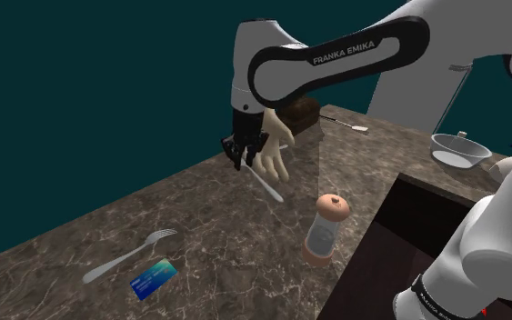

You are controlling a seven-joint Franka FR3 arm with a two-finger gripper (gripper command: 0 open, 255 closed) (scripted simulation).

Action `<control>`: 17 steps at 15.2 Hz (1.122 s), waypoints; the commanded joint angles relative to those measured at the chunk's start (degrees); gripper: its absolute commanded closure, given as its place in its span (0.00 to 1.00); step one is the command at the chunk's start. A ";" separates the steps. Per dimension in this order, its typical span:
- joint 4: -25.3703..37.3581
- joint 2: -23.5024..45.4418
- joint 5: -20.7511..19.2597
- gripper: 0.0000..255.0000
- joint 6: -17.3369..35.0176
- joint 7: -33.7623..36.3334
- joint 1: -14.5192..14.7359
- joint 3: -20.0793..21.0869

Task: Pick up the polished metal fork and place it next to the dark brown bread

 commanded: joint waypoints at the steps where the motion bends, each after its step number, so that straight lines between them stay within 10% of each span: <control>1: 1.28 -0.41 0.17 1.00 -1.68 -0.21 -0.06 -0.07; 17: 10.59 -1.96 0.78 1.00 -12.45 -1.99 -0.84 -0.93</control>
